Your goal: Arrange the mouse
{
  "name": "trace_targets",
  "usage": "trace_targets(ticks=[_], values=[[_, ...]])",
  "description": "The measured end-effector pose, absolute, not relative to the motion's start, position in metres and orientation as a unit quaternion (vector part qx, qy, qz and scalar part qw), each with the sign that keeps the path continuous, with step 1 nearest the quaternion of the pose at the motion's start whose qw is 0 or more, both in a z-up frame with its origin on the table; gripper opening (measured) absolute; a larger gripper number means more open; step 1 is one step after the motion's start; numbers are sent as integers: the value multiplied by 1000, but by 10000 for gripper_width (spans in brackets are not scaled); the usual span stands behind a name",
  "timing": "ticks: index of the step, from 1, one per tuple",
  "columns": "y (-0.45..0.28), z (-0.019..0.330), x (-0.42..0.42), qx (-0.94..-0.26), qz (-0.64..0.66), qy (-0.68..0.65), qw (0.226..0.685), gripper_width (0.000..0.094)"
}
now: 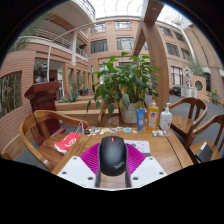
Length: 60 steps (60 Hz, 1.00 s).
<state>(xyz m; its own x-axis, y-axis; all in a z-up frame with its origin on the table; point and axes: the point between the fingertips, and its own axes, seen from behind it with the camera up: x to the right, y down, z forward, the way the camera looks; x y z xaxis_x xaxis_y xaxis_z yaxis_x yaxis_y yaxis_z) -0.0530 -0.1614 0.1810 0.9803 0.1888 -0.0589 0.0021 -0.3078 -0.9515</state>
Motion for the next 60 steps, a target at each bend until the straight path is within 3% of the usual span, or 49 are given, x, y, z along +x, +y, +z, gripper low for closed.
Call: trace_targets(ticks=[4,10,14,26,36,44,50,53,60], values=[[-117,201,-45,-801,82,-49,592,331],[-48,191,-28,-813,62,-40,578,331],[-9,165,-19,-827,40,-36,559,333],[41,41,-8,-879,5,-30,476,342],[44,-6,-2,-900,9,-28,435,399],[39,-10,-6,-902,15,-36,430,507],[27,6,-5,-900,21,-37,433,870],[18,19,-4,-895,15,-33,446,831],[-13,52,6,-886,-1,-37,463,855]])
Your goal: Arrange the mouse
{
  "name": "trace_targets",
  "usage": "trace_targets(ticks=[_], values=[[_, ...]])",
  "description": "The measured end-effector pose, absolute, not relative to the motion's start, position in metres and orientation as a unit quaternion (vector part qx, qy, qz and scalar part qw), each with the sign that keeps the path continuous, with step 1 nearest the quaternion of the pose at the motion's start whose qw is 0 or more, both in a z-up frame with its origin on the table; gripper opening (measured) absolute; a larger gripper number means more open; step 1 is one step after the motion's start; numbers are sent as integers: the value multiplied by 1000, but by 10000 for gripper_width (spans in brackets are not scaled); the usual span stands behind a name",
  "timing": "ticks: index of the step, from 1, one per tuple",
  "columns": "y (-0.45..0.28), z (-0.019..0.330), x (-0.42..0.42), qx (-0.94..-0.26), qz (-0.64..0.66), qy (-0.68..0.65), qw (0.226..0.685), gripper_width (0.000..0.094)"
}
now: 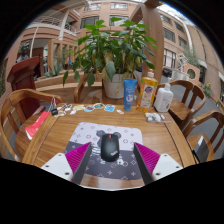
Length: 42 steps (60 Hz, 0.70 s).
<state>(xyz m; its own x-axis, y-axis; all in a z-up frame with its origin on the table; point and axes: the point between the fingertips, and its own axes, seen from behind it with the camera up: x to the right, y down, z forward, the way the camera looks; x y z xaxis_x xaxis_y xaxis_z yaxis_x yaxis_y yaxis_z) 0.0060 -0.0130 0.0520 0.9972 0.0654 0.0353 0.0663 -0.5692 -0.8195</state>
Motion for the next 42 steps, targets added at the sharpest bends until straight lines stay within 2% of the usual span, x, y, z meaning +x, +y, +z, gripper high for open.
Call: trace_targets(ticks=[24,42], values=[[-168,131,11,-866,-17,-37,499,853],[-239,158,6,-856,-20,-42,516,852]])
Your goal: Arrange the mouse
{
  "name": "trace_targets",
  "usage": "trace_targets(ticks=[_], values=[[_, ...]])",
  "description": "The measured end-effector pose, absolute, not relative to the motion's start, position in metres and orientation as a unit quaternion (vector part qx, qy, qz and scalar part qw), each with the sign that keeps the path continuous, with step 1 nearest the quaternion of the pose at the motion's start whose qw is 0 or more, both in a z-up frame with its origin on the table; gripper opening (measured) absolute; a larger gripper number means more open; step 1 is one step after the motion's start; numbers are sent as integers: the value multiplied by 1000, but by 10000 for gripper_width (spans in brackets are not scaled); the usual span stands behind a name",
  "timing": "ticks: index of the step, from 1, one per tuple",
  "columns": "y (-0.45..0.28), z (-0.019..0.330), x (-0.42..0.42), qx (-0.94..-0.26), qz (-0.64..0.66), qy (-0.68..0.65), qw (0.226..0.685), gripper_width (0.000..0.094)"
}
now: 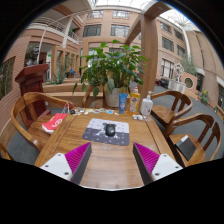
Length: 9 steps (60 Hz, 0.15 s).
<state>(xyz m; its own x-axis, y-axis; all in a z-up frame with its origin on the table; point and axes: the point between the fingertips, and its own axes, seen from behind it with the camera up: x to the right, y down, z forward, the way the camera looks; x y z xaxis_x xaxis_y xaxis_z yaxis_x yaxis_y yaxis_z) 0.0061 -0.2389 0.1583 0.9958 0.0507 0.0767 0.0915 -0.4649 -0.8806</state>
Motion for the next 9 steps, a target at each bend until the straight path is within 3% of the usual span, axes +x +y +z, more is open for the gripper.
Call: trace_targets(ticks=[9], values=[[-251,163,7,-853,-21,-41,519,851]])
